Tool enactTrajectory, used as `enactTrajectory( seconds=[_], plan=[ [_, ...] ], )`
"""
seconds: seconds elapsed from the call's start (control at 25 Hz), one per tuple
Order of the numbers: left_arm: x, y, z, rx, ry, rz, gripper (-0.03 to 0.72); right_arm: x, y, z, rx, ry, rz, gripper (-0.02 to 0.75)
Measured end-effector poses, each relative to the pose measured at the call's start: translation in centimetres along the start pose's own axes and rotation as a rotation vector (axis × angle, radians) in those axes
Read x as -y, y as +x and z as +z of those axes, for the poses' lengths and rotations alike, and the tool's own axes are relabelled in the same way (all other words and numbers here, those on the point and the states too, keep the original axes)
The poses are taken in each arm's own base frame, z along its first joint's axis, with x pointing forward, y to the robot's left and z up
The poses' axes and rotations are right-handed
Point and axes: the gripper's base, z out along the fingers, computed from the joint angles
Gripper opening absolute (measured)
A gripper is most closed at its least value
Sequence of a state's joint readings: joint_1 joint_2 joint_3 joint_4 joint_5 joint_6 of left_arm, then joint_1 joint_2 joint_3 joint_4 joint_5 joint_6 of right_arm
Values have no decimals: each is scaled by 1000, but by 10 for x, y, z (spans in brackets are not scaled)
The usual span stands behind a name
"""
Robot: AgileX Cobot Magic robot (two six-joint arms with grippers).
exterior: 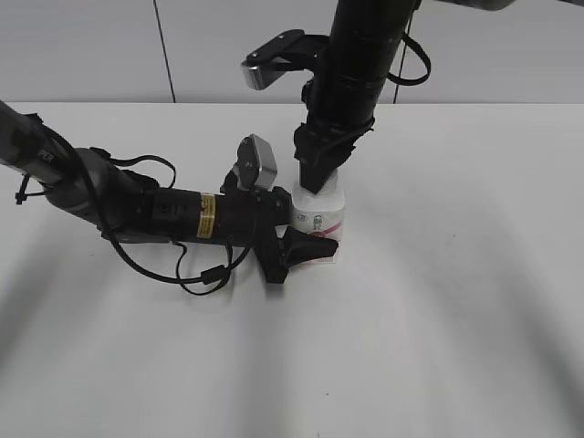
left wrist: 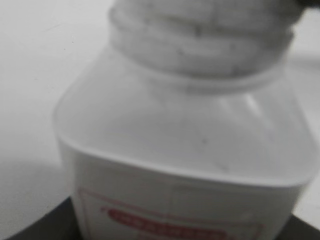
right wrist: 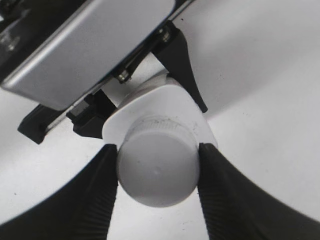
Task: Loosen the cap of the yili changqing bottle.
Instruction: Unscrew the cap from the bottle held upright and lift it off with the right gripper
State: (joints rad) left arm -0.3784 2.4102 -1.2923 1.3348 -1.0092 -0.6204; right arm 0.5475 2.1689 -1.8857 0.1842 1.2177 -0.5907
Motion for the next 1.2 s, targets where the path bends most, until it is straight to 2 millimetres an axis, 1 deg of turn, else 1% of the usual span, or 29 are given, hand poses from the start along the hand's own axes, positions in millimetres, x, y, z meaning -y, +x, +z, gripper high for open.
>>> enactTrajectory(
  seconds=[0.16,0.56,0.68,0.92,1.2],
  plan=[
    [0,0,0,0,0,-3,404,0,0,0,0,1,-172,390],
    [0,0,0,0,0,-7,404,0,0,0,1,2,-447,390],
    [0,0,0,0,0,-7,404,0,0,0,0,3,-483,390],
    [0,0,0,0,0,-8,404,1,0,0,-6,11,-498,389],
    [0,0,0,3,-4,-31,403,2,-4,-9,8,31,-506,389]
  ],
)
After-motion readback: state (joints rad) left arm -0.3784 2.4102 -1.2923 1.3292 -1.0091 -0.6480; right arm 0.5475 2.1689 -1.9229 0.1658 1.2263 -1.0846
